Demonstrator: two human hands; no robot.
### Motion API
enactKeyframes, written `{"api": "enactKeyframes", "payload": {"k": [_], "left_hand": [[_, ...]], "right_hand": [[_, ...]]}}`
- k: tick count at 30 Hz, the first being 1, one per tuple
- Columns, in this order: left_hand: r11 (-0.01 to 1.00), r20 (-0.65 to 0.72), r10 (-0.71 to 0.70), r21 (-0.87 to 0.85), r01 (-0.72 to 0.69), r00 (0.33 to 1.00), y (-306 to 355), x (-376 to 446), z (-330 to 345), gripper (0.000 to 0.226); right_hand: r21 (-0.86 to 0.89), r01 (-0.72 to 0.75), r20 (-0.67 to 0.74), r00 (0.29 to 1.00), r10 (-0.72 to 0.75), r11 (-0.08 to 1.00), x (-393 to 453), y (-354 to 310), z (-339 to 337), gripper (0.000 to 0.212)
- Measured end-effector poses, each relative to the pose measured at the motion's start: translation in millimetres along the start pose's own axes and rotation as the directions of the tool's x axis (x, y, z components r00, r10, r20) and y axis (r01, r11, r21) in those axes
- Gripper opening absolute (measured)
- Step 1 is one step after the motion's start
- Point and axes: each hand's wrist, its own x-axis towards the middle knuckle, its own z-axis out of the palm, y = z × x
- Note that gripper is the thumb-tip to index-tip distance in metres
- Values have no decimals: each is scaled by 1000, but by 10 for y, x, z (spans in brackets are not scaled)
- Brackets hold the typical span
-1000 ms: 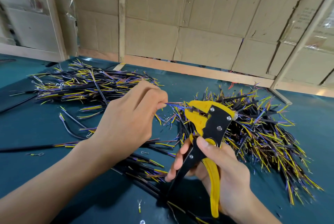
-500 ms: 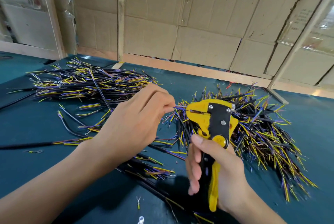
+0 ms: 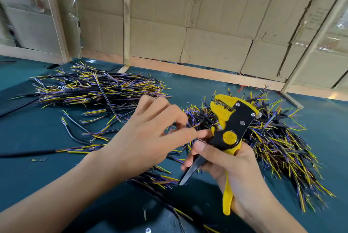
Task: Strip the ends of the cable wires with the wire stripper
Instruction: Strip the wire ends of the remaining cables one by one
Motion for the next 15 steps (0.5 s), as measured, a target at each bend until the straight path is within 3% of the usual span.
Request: {"api": "enactKeyframes", "payload": {"k": [4, 7, 8, 10, 12, 13, 15], "left_hand": [[996, 12, -69, 53, 68, 998, -16, 24, 5, 20], [981, 210, -195, 21, 195, 958, -127, 14, 3, 15], [971, 357, -239, 65, 231, 903, -163, -14, 14, 19], [944, 641, -330, 219, 248, 693, -234, -114, 60, 30], [927, 782, -363, 245, 285, 507, -278, -190, 93, 36], [920, 808, -351, 203, 335, 474, -303, -201, 101, 36], [906, 814, -308, 94, 413, 492, -352, -201, 117, 33]], "right_hand": [[33, 96, -101, 991, -92, 995, 25, -31, -26, 10], [16, 235, -253, 941, -223, 972, 93, -134, -113, 15], [-20, 276, -300, 915, -270, 961, 118, -182, -156, 13], [-99, 296, -367, 877, -312, 950, 153, -258, -244, 13], [-127, 226, -427, 866, -259, 966, 163, -302, -319, 13], [-112, 180, -454, 865, -211, 977, 156, -305, -345, 9], [-46, 111, -505, 855, -119, 993, 157, -297, -367, 4]]}}
